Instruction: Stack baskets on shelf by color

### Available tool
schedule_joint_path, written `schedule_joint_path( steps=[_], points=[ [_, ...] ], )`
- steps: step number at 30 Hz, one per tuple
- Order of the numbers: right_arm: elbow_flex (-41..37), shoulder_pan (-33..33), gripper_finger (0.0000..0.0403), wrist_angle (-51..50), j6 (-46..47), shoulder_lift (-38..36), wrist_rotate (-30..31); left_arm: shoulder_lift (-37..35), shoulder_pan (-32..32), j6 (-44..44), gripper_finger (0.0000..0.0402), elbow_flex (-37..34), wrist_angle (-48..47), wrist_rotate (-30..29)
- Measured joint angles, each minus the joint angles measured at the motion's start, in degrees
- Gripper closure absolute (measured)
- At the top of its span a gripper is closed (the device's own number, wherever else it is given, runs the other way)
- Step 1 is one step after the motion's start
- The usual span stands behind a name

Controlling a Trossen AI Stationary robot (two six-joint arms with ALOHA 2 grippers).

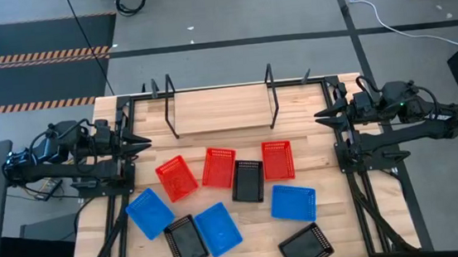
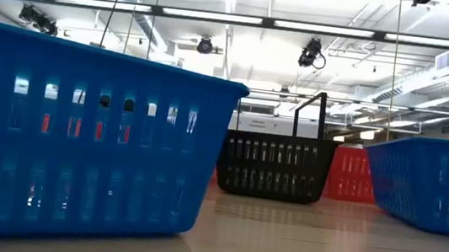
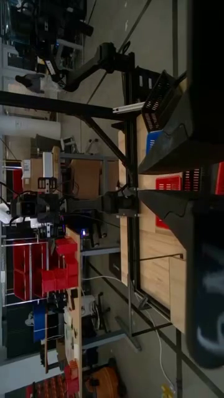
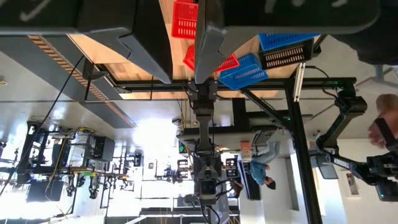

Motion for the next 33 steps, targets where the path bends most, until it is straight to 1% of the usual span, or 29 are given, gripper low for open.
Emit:
schedule_joint_path(
  steps=[10,14,16,26,30,33],
  points=[
    [0.01,0.0,0.0328,0.0,0.0,0.0,0.01,0.0,0.01,-0.51,0.0351,-0.01,0.07,0.0],
    [0.02,0.01,0.0328,-0.01,0.0,0.0,0.01,0.0,0.01,-6.37,0.0346,-0.01,1.1,-0.01],
    [0.0,0.01,0.0328,0.01,0.0,0.0,0.01,-0.01,0.01,-7.82,0.0344,-0.02,2.15,-0.02],
    [0.02,0.01,0.0328,0.01,0.0,0.0,0.01,0.0,0.02,-7.93,0.0348,0.0,7.63,-0.04],
    [0.01,0.01,0.0328,-0.01,0.0,0.01,0.01,-0.02,0.0,-7.65,0.0345,0.02,11.45,-0.02],
    [0.01,0.0,0.0328,0.01,-0.01,0.0,0.01,0.73,0.0,-8.01,0.0338,0.05,10.99,-0.11]
  ],
)
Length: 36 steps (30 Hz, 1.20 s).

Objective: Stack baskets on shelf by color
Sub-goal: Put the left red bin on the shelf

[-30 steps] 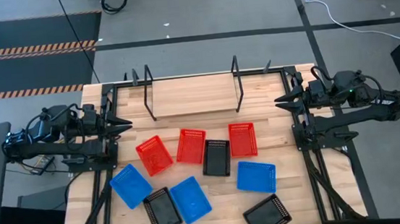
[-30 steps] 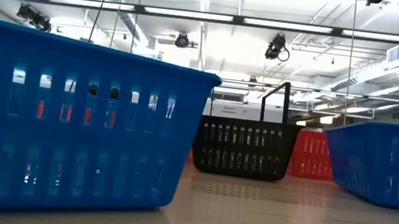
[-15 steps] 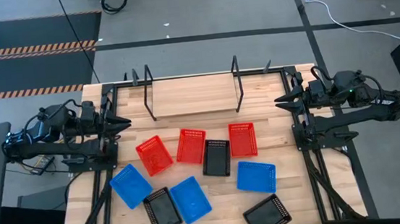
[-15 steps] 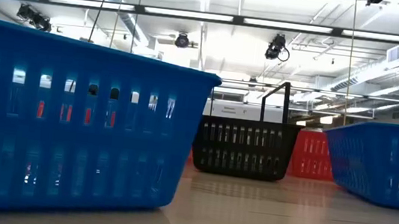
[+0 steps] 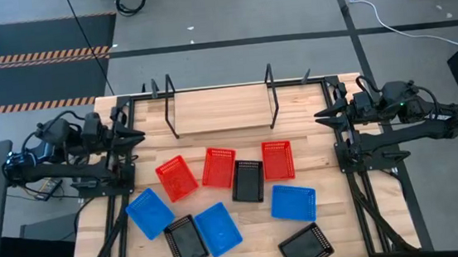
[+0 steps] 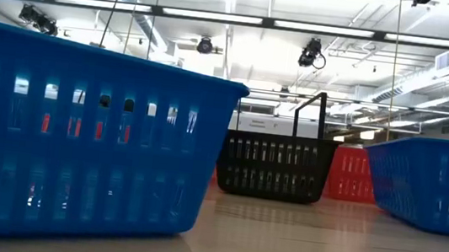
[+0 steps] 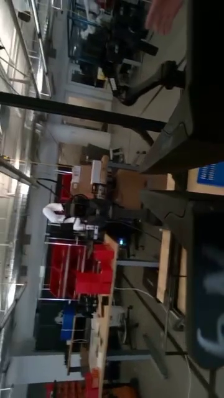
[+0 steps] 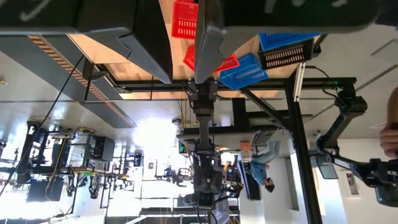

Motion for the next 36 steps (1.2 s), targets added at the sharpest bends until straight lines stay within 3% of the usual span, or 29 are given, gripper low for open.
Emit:
schedule_joint_path(
  steps=[5,12,18,23,29,36],
  points=[
    [-0.01,-0.01,0.0328,0.0,0.01,0.01,0.0,4.49,0.0,-4.67,0.0307,-2.08,-1.53,-1.68],
    [0.01,0.01,0.0328,0.0,0.01,0.02,-0.01,16.04,-0.3,-9.7,0.0211,-4.33,-3.84,-1.56],
    [0.01,0.01,0.0328,-0.02,0.01,0.0,-0.02,24.8,-3.47,-13.16,0.0152,-4.24,-3.52,6.7],
    [0.01,0.01,0.0328,0.0,0.01,0.0,0.0,28.41,-8.31,-16.07,0.0142,-4.22,-9.52,9.17],
    [0.01,0.01,0.0328,-0.02,0.01,0.0,-0.02,29.8,-13.59,-18.42,0.0154,-4.18,-20.63,1.7],
    [0.01,-0.01,0.0328,0.67,-1.95,0.0,1.28,30.01,-21.64,-30.39,0.0166,-4.16,-30.06,-2.53]
  ],
)
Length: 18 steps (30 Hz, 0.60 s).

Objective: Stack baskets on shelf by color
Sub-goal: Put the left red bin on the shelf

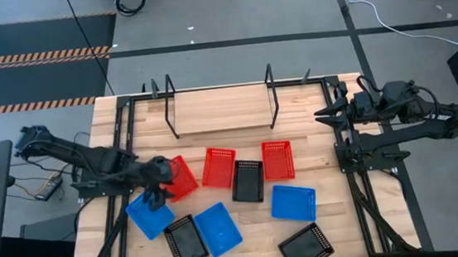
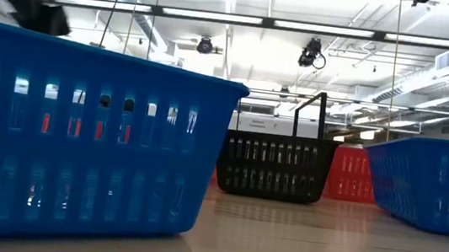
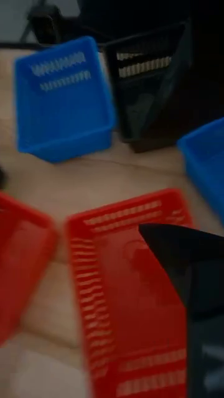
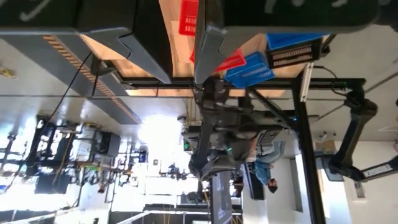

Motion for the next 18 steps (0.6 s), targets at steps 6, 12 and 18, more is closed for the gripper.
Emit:
schedule_joint_path(
  steps=[6,12,18],
  points=[
    [0.0,-0.02,0.0328,0.55,3.12,0.0,0.17,1.04,-7.79,-10.77,0.017,0.01,-1.81,-2.95],
    [0.0,-0.02,0.0328,0.6,3.69,0.02,0.19,4.91,-12.19,-16.19,0.0171,3.51,-5.85,-7.07],
    [0.0,-0.02,0.0328,0.62,-1.05,0.0,0.19,12.98,-13.9,-16.68,0.0171,9.33,-9.88,-11.05]
  ],
)
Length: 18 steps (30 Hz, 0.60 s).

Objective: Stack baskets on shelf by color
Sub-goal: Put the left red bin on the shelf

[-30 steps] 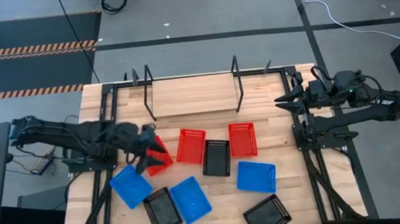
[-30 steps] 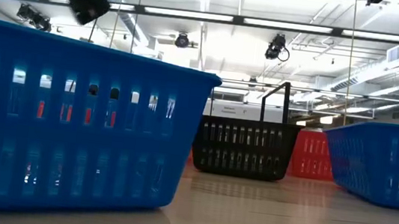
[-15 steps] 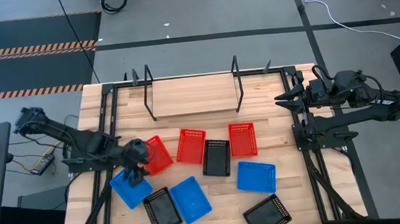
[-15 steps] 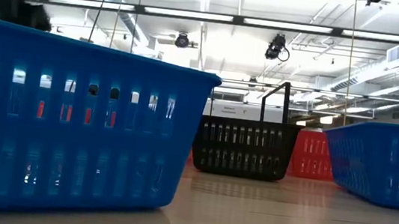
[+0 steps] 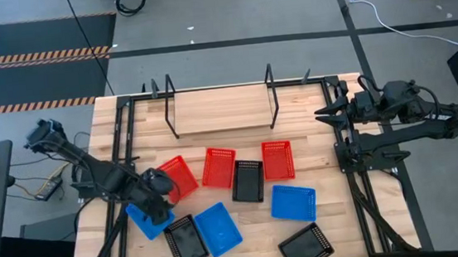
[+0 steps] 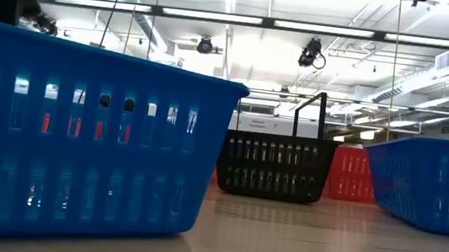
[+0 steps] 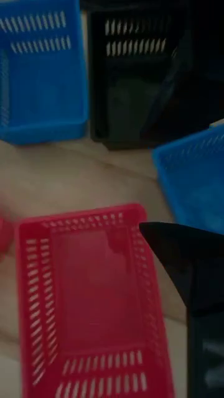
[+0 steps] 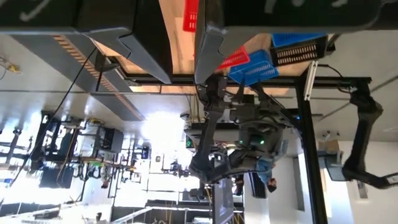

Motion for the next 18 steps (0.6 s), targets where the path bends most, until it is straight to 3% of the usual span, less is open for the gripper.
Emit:
schedule_joint_path(
  steps=[8,18],
  points=[
    [0.0,0.0,0.0328,1.12,0.01,0.0,0.02,11.53,2.12,5.98,0.0171,1.51,0.25,-2.48],
    [0.0,0.0,0.0328,1.29,5.98,0.0,0.0,15.67,4.66,8.37,0.0171,1.53,2.64,-3.33]
  ],
)
